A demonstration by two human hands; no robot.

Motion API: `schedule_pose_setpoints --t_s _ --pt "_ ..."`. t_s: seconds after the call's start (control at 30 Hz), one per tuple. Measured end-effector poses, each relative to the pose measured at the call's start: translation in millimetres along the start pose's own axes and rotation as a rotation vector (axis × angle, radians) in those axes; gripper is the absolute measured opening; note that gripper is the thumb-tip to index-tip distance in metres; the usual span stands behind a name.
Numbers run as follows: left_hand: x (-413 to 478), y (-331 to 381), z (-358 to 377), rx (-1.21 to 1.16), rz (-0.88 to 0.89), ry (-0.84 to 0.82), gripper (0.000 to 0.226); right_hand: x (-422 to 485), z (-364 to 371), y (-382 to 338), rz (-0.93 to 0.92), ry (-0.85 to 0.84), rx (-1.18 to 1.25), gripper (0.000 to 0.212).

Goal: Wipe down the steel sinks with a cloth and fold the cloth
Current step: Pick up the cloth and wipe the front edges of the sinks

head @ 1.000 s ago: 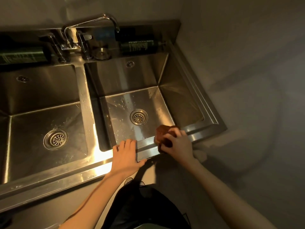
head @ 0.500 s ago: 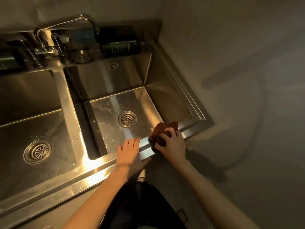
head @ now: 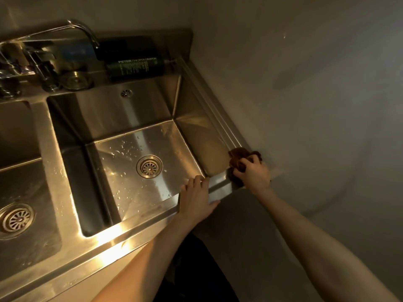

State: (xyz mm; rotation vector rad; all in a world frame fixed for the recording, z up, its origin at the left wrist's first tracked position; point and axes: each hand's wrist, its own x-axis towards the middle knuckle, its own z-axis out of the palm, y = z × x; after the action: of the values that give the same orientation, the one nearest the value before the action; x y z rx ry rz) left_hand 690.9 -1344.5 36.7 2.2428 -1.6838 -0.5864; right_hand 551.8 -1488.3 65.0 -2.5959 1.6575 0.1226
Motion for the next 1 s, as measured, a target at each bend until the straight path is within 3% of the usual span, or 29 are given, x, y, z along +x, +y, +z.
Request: schedule_pose_setpoints --t_s 0.13,0.3,0.6,0.77,1.0 --pt "14.4 1.4 3.2 0.001 0.039 -0.028 0.073 32.6 -3.7 -3.5 -0.087 -0.025 -0.128 0.04" --pt "16.8 -1.5 6.0 0.017 0.057 -0.031 0.073 60.7 -4.5 -7.7 -0.202 -0.022 -0.117 0.042" --pt "16.4 -5.0 8.8 0.009 0.086 -0.019 0.075 15.1 7.2 31.0 -0.148 -0.1 0.049 0.046" --pt "22.1 -18.7 10.8 -0.054 0.147 -0.039 0.086 31.8 0.9 13.3 -0.161 -0.103 -0.085 0.044" --pt "32.6 -21.0 14.1 -0.044 0.18 -0.098 0.082 53.5 -2.4 4.7 -0.231 -0.081 -0.159 0.045"
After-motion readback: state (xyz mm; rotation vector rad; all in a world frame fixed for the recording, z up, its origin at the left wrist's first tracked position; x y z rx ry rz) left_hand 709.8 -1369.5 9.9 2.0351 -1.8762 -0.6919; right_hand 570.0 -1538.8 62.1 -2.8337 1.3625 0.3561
